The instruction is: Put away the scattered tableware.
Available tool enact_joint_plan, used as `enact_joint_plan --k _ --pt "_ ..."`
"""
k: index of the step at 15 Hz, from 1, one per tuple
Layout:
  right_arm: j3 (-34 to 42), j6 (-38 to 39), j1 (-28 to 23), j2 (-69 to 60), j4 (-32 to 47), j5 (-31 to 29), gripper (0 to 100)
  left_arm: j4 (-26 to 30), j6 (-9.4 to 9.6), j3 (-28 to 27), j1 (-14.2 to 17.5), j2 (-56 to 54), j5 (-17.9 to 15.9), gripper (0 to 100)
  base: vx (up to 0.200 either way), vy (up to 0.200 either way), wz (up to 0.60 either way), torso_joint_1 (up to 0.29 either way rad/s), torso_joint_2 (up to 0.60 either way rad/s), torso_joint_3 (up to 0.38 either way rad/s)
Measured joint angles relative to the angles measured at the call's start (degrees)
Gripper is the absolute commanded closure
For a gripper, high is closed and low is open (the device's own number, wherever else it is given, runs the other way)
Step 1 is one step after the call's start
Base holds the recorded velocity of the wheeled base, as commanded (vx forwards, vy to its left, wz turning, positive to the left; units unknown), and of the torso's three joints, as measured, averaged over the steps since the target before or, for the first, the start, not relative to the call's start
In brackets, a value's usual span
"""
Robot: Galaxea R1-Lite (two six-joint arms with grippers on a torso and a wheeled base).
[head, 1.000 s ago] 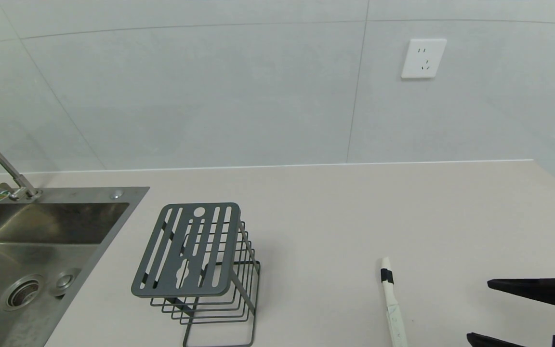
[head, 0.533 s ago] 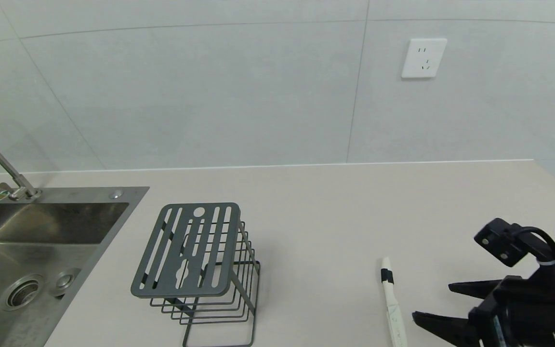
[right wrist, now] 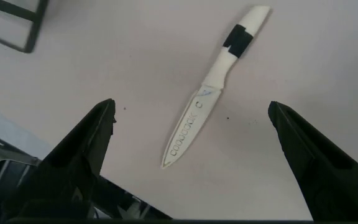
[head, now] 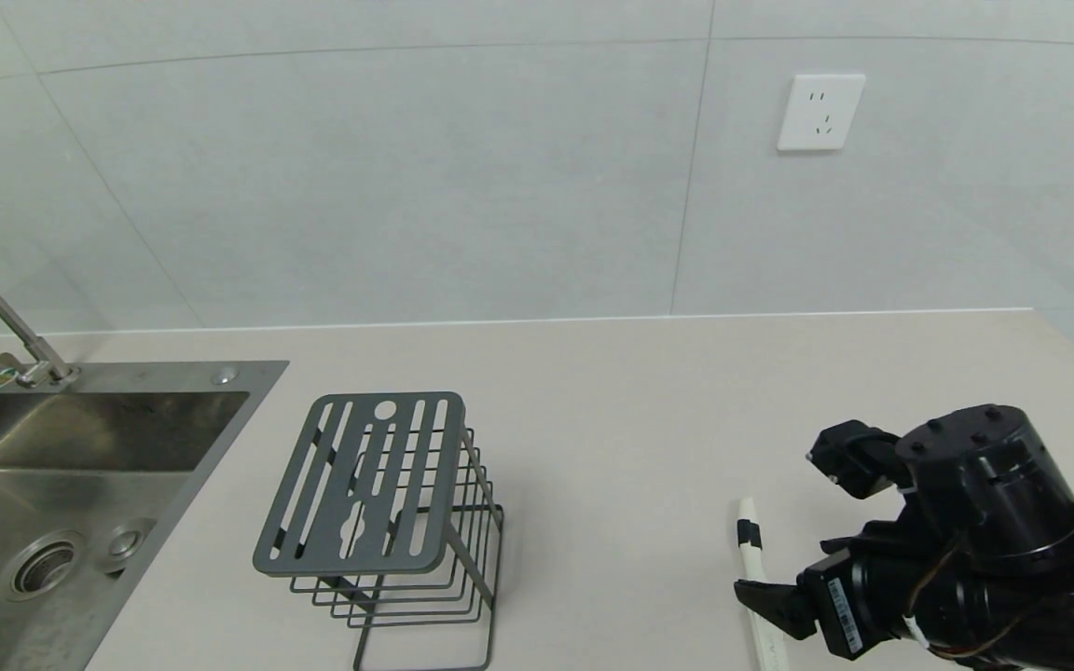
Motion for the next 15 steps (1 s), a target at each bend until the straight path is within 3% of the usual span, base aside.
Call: enact_joint_plan --k 7,15 --pt "-2.73 0.82 0.24 11.58 -0.46 -7.30 0 -0.01 0.00 0.00 0.00 0.00 -0.02 0 0.000 0.000 0.00 0.000 0.00 0.000" --pt "-4.33 0.90 0.15 15.54 -0.59 -8.16 0 -0.01 -0.01 0.00 0.06 0.00 0.00 0 0.000 0.000 0.00 0.000 0.00 0.000"
